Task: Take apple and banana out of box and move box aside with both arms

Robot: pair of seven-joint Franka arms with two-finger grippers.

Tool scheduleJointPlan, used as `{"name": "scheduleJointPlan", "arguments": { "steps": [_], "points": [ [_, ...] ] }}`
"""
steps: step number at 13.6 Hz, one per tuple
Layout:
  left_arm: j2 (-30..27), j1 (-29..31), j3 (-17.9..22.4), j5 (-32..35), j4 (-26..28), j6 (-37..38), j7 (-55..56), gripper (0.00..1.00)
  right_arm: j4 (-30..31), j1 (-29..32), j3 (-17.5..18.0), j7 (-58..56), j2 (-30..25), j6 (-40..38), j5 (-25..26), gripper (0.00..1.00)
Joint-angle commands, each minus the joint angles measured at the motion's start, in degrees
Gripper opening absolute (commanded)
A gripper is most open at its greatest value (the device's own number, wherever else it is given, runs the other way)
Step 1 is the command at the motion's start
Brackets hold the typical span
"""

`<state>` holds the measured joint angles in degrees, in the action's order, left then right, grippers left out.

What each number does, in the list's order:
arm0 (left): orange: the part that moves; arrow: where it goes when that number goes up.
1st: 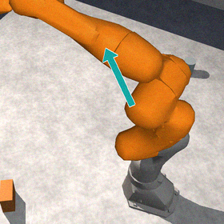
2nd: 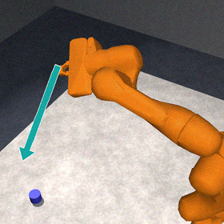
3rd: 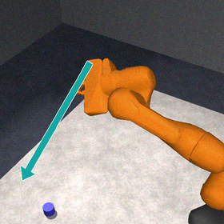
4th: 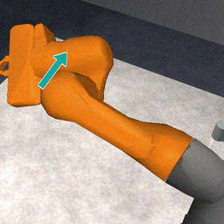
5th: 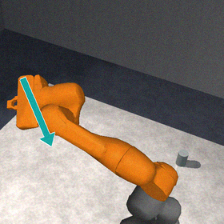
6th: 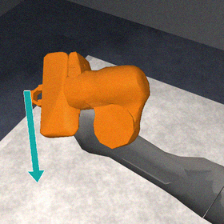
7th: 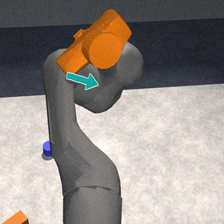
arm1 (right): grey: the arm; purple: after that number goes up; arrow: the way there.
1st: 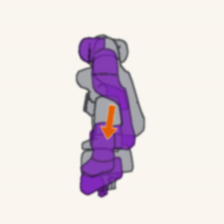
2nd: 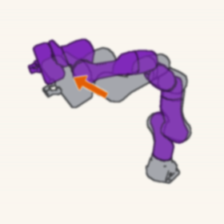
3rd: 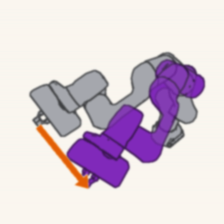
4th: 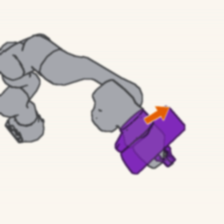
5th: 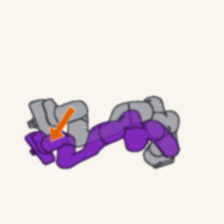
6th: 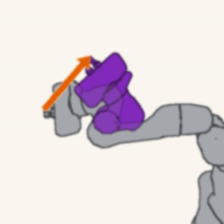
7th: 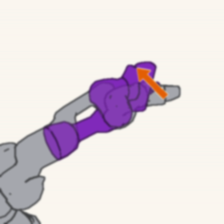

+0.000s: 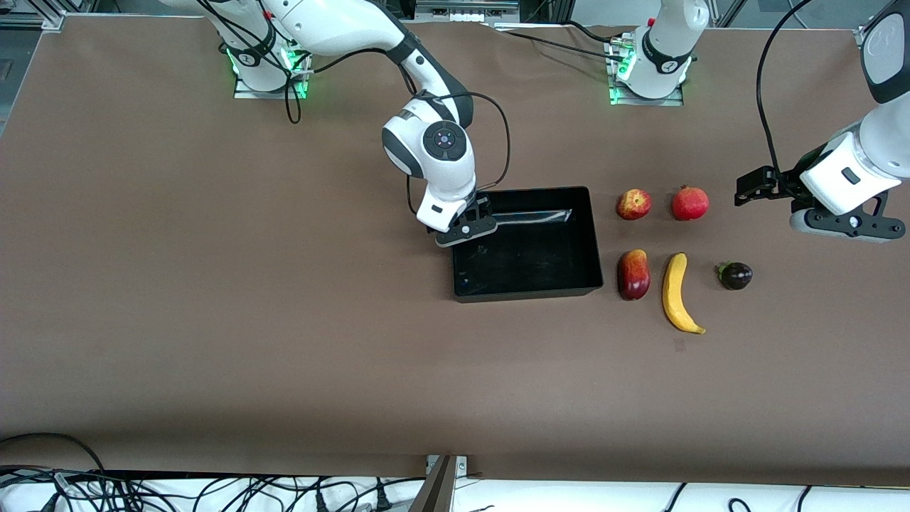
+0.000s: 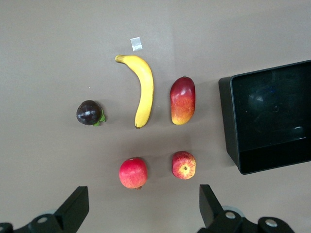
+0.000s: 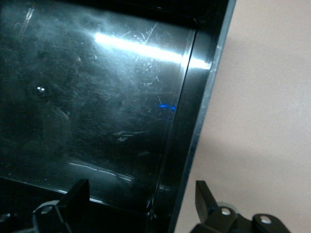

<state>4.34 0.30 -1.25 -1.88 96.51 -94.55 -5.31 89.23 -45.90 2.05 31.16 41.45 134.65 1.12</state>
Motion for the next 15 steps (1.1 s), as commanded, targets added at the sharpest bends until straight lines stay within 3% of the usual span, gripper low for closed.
{"name": "scheduleJointPlan", "arguments": {
  "steps": [1,2,7,9,13,15],
  "points": [
    [1.37,-0.30,-0.06,-0.85,-2.46,0.07,-0.49,1.00,-0.20,-0.33,-0.56,0.84,0.21,-0.79,1.60,0.18],
    [1.64,-0.30,-0.15,-0.84,-2.64,0.07,-0.49,1.00,-0.28,0.02,-0.56,0.75,-0.05,-1.92,1.43,0.00],
    [2.17,0.31,0.03,-0.84,-2.90,0.24,-0.66,1.00,-0.37,2.03,-0.73,1.10,-2.07,-5.17,0.46,0.00],
    [2.25,0.49,0.11,-0.84,-2.82,0.42,-0.49,1.00,-0.28,4.32,-2.48,-0.73,-6.80,-12.09,0.38,0.00],
    [0.77,0.31,-0.94,0.39,-3.00,0.59,0.30,1.00,0.67,17.82,-3.72,-19.57,-15.59,-22.83,-2.95,0.00],
    [0.76,-0.21,-2.08,0.47,-2.99,0.07,1.18,1.00,4.70,23.82,-5.73,-27.09,-18.94,-22.41,-3.05,0.00]
  ]
}}
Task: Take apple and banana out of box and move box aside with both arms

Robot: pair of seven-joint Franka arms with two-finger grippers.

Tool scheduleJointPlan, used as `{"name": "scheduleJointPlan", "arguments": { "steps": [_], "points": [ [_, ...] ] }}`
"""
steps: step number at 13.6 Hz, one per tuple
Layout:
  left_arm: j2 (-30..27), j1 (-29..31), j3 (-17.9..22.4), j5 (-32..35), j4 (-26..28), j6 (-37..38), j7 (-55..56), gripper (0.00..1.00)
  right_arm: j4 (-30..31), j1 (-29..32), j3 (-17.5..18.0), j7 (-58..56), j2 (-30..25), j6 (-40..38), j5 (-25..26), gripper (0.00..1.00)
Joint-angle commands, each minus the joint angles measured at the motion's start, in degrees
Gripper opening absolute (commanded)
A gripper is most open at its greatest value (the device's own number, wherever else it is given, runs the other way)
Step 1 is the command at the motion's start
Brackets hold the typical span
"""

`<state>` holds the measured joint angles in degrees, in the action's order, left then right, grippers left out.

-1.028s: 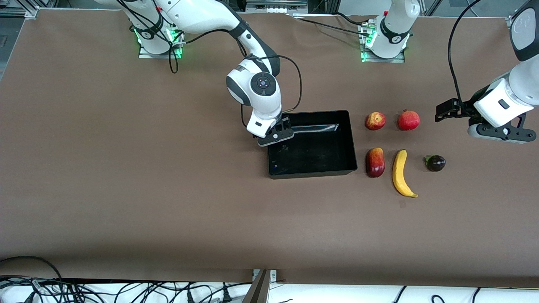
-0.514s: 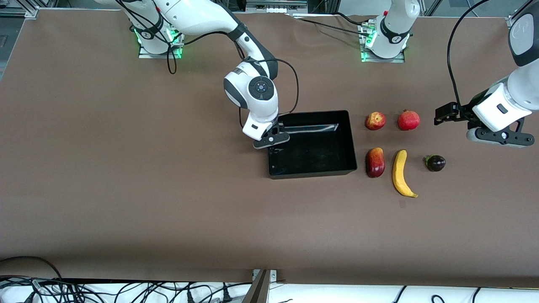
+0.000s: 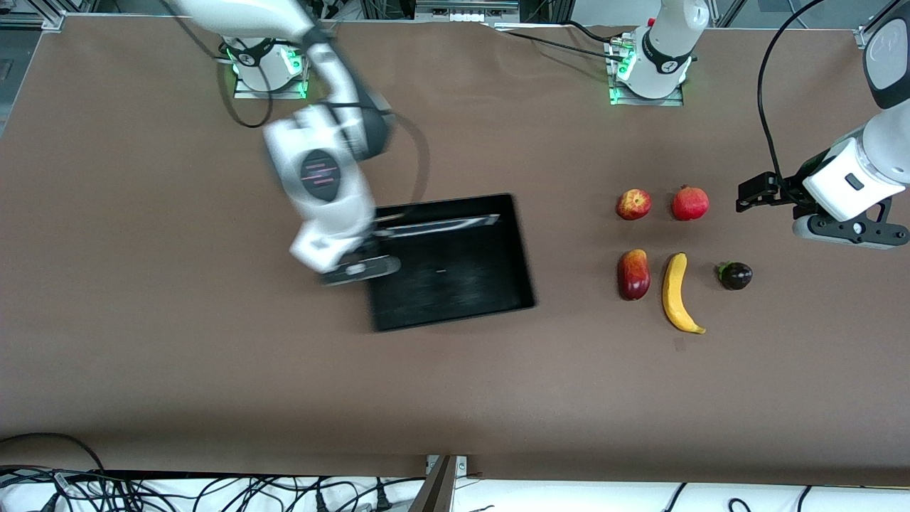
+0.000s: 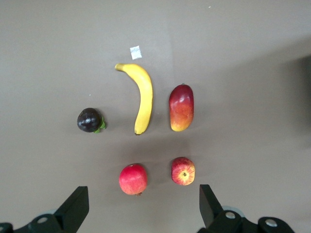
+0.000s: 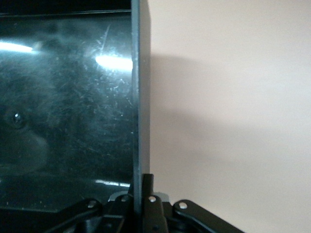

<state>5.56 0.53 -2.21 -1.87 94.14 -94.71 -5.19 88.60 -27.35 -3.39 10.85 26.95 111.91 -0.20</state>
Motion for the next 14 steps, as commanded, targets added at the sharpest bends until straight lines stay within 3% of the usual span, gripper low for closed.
{"name": "scheduleJointPlan", "arguments": {
  "steps": [1,3,6,8,11,12,13,14],
  "points": [
    [-0.11,-0.70,-1.13,0.47,-0.62,-0.04,2.80,1.00,7.44,6.85,-2.56,-9.76,-5.76,0.93,-1.73,0.00],
    [-0.11,-0.79,-1.57,0.47,-0.71,-0.48,3.78,1.00,11.66,8.01,-8.00,-15.74,-6.82,3.21,-2.08,0.00],
    [-0.37,-0.62,-1.57,0.38,-0.71,-0.13,3.61,1.00,19.21,8.01,-14.61,-23.56,-6.74,10.14,-6.99,0.00],
    [-0.37,-0.62,-1.57,0.47,-0.71,-0.30,3.52,1.00,25.45,8.27,-16.20,-28.05,-6.82,16.55,-10.24,0.00],
    [-0.37,-0.44,-1.57,0.38,-0.71,-0.30,3.43,1.00,33.81,8.36,-16.21,-29.65,-6.65,27.82,-10.87,0.00],
    [-0.37,-0.44,-1.57,0.38,-0.71,-0.30,3.43,1.00,33.83,8.36,-16.21,-29.83,-6.65,27.75,-10.87,0.17],
    [-0.37,-0.44,-1.57,0.38,-0.71,-0.30,3.43,1.00,33.22,8.36,-16.29,-30.44,-6.65,27.75,-10.87,0.99],
    [-0.28,-0.36,-1.49,0.38,-0.71,-0.30,3.43,1.00,30.86,8.45,-16.29,-31.66,-6.65,27.31,-10.87,1.00]
  ]
}}
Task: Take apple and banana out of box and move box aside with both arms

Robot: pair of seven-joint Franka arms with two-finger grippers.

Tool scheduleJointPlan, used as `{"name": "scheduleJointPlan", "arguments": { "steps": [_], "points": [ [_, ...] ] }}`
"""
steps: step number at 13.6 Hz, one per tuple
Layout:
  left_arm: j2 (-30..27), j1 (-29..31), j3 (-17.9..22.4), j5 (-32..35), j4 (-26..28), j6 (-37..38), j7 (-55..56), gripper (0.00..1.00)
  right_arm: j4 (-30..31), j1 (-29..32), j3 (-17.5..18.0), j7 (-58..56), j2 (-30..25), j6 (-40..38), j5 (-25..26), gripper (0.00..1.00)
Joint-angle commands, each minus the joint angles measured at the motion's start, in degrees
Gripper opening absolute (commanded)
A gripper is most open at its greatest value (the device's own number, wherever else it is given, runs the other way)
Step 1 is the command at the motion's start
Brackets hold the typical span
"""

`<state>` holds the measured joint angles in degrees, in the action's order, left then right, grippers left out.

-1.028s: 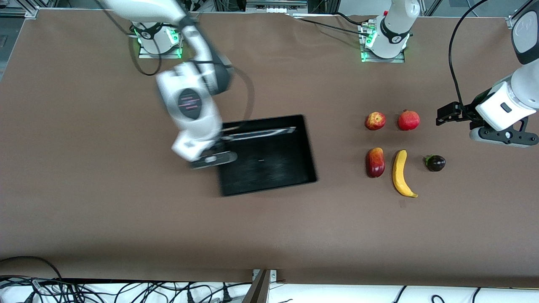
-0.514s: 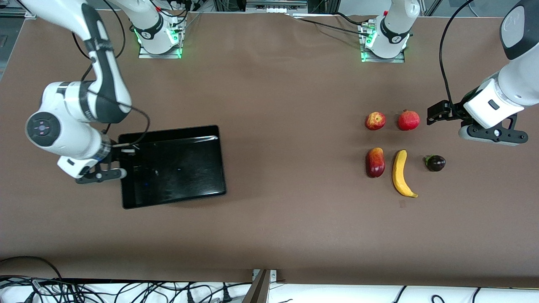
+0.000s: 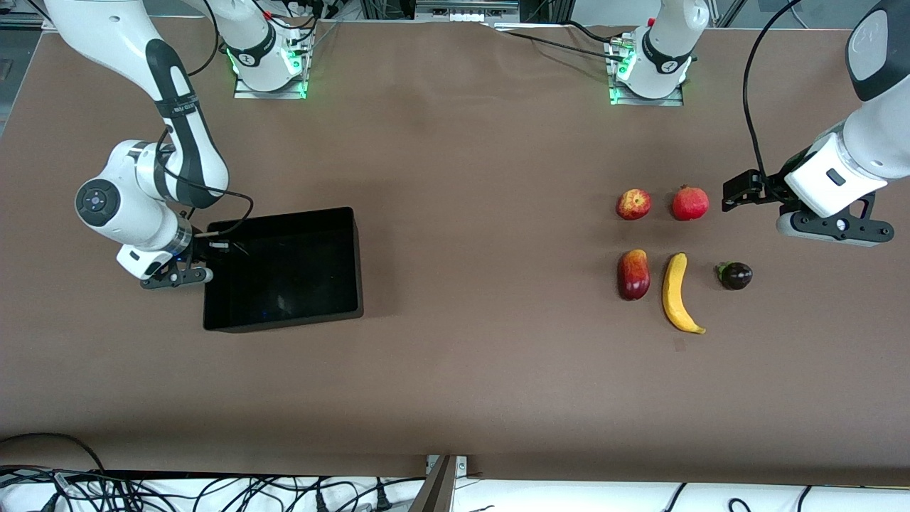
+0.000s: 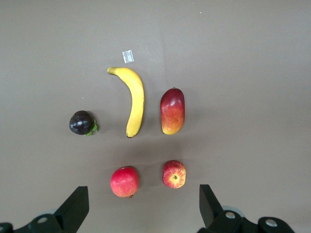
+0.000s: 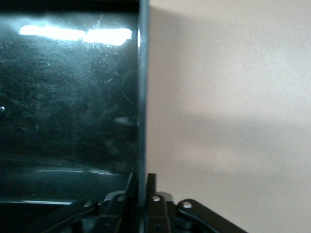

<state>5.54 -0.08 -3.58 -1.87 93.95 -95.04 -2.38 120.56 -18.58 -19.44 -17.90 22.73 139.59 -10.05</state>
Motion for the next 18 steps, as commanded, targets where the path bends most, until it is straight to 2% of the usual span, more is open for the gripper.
{"name": "scheduleJointPlan", "arguments": {
  "steps": [1,3,7,12,18],
  "points": [
    [-0.35,0.34,-0.11,0.38,-0.52,0.03,0.54,1.00,-4.24,0.29,-0.34,-3.01,-2.08,-1.85,-1.02,1.00],
    [-0.27,0.43,-0.11,0.38,-0.44,0.03,0.36,1.00,-10.22,1.44,-0.08,-3.36,-2.42,-7.45,-0.85,1.00],
    [-0.18,0.61,-0.11,0.38,-0.44,0.11,0.27,1.00,-25.69,1.27,-0.16,-1.79,-4.70,-30.90,-0.93,1.00],
    [-0.27,0.61,-0.11,0.38,-0.44,0.11,0.18,1.00,-36.78,1.27,-0.08,0.85,-11.38,-50.70,-0.40,1.00],
    [-0.27,0.61,-0.11,0.38,-0.44,0.20,0.18,1.00,-37.24,1.18,0.45,0.68,-12.36,-52.23,1.26,1.00]
  ]
}}
